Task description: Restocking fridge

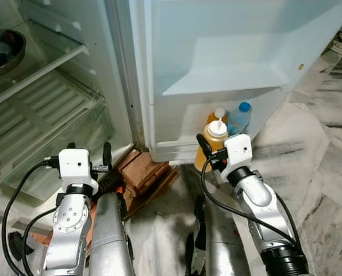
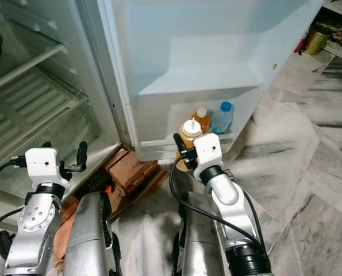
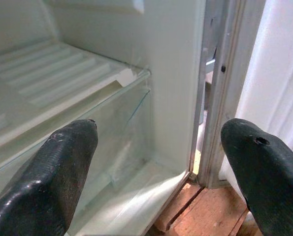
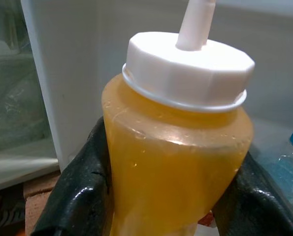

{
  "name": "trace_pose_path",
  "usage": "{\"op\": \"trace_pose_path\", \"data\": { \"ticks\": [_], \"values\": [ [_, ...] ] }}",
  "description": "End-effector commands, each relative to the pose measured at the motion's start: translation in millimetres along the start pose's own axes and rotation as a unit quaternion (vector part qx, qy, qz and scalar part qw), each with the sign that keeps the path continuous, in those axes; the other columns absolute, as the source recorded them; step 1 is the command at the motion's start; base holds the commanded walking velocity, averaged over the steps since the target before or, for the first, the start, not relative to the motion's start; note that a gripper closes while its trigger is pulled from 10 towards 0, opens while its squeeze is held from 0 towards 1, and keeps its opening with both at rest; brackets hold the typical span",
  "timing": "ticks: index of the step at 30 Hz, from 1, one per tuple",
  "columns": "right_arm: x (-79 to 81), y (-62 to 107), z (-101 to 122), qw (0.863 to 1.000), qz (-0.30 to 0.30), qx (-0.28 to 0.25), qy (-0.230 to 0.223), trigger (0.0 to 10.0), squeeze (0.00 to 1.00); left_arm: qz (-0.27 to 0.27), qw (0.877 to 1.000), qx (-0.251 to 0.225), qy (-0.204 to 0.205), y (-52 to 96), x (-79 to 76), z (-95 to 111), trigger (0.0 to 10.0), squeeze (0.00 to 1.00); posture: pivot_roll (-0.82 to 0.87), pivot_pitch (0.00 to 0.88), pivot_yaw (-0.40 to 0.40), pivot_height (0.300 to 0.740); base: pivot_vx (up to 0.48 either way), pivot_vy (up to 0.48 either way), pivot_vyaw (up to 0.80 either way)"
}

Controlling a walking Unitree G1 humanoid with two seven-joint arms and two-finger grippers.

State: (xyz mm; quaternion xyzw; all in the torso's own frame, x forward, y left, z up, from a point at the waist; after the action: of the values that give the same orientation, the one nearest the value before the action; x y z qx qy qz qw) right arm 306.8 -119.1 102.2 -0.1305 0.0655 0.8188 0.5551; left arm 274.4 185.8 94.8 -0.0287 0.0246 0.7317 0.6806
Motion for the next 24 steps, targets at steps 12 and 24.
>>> {"op": "trace_pose_path", "data": {
  "ticks": [12, 24],
  "values": [
    [-5.1, -0.6, 4.7, 1.000, -0.012, -0.012, 0.009, 10.0, 0.00, -0.002, 1.000, 0.006, 0.002, 1.9, 0.1, -2.5, 10.0, 0.00, 0.05, 0.167, -0.041, 0.547, 0.202, 0.000, 0.00],
    [-3.3, -2.3, 6.9, 1.000, -0.008, -0.019, 0.008, 10.0, 0.00, 0.000, 1.000, 0.007, 0.003, 1.6, -0.3, -2.7, 10.0, 0.00, 0.05, 0.166, -0.040, 0.547, 0.162, 0.000, 0.33]
  ]
}}
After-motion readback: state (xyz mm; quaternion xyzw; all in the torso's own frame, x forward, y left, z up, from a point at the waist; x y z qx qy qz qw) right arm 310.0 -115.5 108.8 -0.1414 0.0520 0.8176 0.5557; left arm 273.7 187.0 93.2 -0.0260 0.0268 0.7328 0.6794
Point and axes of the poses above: a point about 5 cm out from each wrist's last joint towards the gripper, its own y axis pointing back from the gripper into the wrist, its own z axis along the axis of the wrist's last joint, x = y × z, the point moved 3 cm from there along -y, pointing out of the wrist towards the gripper, and after that the axes turned 9 degrees about y, right-handed, at the moved point
